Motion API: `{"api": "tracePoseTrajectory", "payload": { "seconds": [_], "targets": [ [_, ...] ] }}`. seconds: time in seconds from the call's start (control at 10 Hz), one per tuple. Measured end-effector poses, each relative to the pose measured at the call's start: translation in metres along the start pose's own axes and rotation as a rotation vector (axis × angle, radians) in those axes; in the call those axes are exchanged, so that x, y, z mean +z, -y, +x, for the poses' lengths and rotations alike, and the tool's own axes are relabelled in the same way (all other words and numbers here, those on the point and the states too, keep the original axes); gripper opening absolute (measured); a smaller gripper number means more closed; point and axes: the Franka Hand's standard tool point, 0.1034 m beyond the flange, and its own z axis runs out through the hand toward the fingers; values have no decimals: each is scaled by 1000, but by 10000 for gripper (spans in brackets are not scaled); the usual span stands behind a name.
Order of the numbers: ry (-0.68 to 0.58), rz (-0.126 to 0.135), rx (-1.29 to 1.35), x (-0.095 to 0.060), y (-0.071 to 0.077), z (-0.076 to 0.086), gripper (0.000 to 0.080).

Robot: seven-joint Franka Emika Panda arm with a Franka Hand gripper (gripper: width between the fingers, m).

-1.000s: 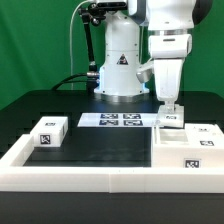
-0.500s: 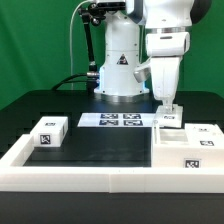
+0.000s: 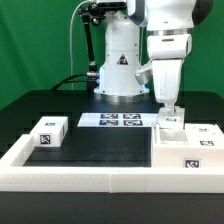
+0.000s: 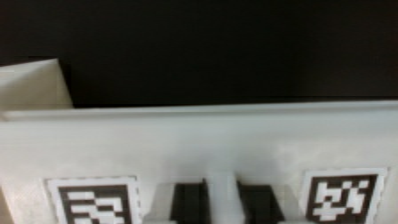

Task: Assemble cabinet

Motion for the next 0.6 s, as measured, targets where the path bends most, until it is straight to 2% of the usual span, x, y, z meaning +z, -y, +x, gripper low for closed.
{"api": "tracePoseTrajectory", "payload": {
  "seconds": [0.6],
  "targets": [
    [-1, -1, -2, 0, -1, 0, 73]
  ]
}}
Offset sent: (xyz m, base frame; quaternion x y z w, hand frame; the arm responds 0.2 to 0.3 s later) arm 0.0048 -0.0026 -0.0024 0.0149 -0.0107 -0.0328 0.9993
